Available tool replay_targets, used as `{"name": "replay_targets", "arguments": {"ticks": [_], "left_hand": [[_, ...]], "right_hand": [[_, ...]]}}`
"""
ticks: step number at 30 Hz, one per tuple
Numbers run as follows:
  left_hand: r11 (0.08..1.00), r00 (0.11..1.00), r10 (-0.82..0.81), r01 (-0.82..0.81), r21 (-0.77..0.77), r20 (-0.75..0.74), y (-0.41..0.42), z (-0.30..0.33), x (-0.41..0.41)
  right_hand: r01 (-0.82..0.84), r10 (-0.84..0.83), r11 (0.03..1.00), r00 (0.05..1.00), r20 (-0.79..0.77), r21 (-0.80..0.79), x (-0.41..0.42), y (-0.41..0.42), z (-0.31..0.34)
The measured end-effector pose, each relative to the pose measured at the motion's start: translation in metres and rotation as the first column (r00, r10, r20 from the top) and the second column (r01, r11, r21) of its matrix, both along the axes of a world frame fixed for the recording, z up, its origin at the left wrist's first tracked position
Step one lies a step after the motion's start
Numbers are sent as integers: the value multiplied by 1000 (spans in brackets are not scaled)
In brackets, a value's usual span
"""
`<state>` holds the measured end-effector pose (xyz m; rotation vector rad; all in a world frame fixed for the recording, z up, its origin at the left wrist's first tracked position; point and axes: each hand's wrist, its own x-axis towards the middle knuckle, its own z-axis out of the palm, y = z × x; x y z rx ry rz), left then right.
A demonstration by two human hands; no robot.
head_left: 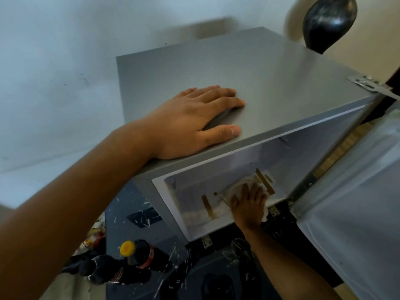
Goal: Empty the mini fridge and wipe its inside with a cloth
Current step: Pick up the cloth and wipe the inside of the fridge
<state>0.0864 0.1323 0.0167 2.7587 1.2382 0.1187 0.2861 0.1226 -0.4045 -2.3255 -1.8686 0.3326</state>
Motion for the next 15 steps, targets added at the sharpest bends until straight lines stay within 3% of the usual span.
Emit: {"name": "replay_targets", "arguments": {"ticks": [5, 10, 15], "left_hand": [[1000, 1000, 12, -12, -11, -3, -1, 1, 3], [1000, 1000, 22, -22, -13, 5, 0, 2, 2], [1000, 1000, 16, -16, -14, 0, -3, 2, 3]], "right_hand": [[-20, 20, 1000, 999, 40, -7, 56, 48, -5], [-44, 45, 999, 998, 40, -17, 37, 86, -15], [-308, 305, 948, 951, 40, 85, -12, 32, -3]]}}
